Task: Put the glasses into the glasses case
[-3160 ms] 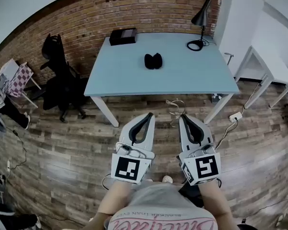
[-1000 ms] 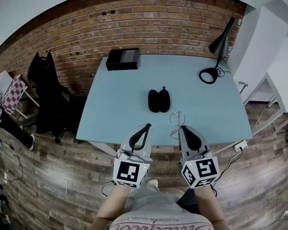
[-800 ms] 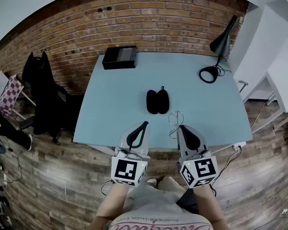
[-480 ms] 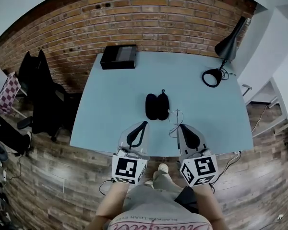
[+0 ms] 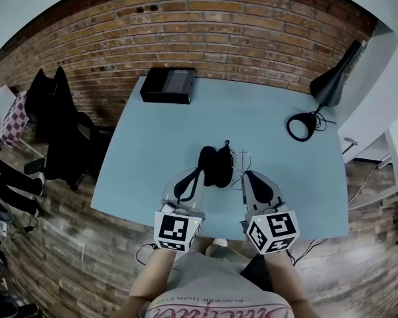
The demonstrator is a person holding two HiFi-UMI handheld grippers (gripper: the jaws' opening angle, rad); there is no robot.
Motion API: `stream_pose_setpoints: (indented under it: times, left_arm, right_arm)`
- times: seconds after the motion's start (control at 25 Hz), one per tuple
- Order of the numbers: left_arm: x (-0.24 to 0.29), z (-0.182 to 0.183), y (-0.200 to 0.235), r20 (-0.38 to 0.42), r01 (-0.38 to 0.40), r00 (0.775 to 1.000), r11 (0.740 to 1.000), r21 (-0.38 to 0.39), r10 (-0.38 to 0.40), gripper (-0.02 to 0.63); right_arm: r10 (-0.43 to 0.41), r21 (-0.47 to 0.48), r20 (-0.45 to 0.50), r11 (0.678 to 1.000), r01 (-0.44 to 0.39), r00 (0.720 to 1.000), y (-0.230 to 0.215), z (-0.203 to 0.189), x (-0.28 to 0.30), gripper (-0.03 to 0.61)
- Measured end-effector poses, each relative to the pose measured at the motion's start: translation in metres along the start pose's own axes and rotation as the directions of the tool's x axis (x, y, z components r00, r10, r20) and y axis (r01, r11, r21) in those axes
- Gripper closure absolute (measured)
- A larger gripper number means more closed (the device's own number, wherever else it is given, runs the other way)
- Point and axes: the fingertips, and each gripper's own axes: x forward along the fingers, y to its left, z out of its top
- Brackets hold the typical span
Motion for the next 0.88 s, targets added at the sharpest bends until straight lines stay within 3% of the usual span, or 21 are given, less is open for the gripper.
stream_pose_setpoints:
  times: [0.44,0.88]
  left_arm:
    - [0.050,-0.015,0.013,-0.047,0.013,0.999,1.000,0.009,-0.012,0.609]
    - [0.087,-0.061,0.038,-0.150,0.104,0.983,0.994,-0.019,-0.105,0.609]
  right_arm:
    - [0.026,0.051,-0.065,0.998,-0.022,0.998,-0.023,-0.016,0.049,0.563]
    - [-0.023,0.153,-0.240,0.986,0.061,0.970,-0.034,-0.083,0.102,0.563]
